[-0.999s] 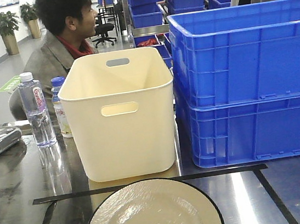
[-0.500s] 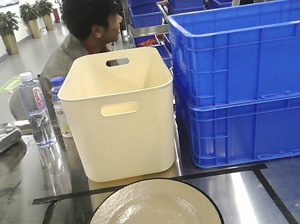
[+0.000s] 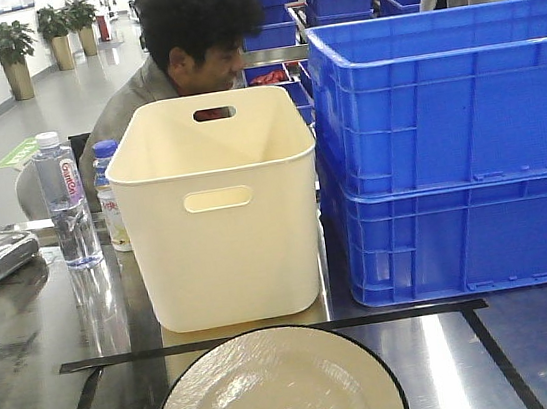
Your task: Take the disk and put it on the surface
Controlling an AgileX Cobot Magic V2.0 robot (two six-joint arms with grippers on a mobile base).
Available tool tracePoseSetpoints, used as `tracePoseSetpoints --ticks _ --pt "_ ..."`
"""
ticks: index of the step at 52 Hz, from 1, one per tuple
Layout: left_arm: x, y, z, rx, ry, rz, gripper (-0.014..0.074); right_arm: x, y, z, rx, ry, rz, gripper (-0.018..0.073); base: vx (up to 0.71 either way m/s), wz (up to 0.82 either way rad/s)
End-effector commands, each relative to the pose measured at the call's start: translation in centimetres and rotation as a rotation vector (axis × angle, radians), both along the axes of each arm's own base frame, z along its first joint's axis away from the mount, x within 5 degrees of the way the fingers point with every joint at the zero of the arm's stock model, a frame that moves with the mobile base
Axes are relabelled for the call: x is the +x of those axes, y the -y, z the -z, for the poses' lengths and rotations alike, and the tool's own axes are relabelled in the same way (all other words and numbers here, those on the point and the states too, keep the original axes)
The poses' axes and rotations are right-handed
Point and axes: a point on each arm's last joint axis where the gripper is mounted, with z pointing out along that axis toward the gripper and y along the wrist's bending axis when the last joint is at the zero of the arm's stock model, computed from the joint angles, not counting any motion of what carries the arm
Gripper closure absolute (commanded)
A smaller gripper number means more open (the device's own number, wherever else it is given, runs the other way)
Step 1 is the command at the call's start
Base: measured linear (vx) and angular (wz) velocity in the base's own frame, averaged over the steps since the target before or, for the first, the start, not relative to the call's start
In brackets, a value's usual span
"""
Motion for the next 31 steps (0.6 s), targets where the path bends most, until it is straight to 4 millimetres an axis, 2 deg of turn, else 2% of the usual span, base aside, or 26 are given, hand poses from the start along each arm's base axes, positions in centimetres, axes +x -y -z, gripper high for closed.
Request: tracePoseSetpoints --ticks 1,20,26,31 --pt "-0.1 0.0 -0.4 -0.019 0.086 0.002 0.0602 0.1 0.3 -1.2 0.009 0.045 0.041 0.0568 0.00 0.00" --pt "-0.1 0.0 -0.4 -0.019 0.086 0.002 0.0602 0.1 0.1 0.1 -0.081 0.090 0.014 0.0568 0.00 0.00" --pt "-0.1 0.0 -0.4 -0.019 0.086 0.002 0.0602 0.2 0.1 1.8 -0.012 0.070 0.016 0.0568 0.00 0.00" --pt "-0.1 0.0 -0.4 -0.019 0.086 0.002 0.0602 0.3 1.0 4.2 0.066 -0.008 0.107 0.0568 0.00 0.00"
